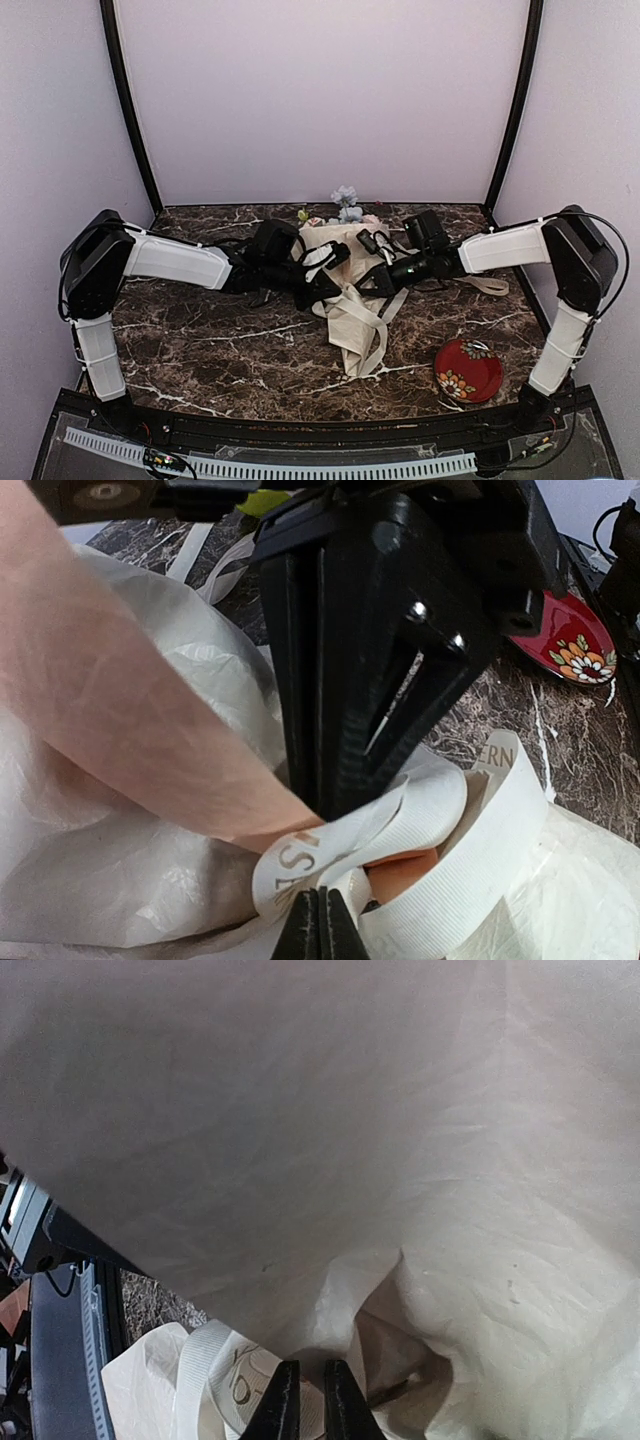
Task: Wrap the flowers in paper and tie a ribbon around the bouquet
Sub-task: Cross the half-tied ribbon over the folded bouquet.
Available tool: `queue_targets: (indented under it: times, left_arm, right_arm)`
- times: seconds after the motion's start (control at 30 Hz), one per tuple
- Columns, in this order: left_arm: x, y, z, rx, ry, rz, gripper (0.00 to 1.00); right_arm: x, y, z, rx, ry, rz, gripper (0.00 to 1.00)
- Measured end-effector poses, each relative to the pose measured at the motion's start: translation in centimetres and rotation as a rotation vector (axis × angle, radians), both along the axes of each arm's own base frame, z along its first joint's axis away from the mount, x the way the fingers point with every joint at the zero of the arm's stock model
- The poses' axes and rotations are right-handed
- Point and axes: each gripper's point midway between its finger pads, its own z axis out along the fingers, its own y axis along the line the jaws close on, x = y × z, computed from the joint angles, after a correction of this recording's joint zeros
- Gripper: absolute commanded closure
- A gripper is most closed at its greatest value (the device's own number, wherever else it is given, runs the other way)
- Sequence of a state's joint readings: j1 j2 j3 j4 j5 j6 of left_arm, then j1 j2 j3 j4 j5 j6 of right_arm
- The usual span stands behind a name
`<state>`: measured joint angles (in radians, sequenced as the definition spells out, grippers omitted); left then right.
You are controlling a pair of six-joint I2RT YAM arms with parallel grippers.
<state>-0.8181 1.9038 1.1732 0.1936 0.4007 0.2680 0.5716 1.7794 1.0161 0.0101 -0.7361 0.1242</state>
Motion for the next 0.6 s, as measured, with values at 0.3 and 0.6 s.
queue_targets:
  times: [0.3, 0.6]
  left_arm:
    - [-0.1, 0.0, -0.4, 0.004, 0.009, -0.006, 1.0]
    - [0.0, -0.1, -0.5, 0.003, 0.005, -0.001, 1.0]
  right_arm:
    - [-1.0, 1.3, -0.8, 0.037, 0.035, 0.077, 0.85]
    - [-1.4, 2.1, 0.7, 0.11, 0.027, 0.123, 0.84]
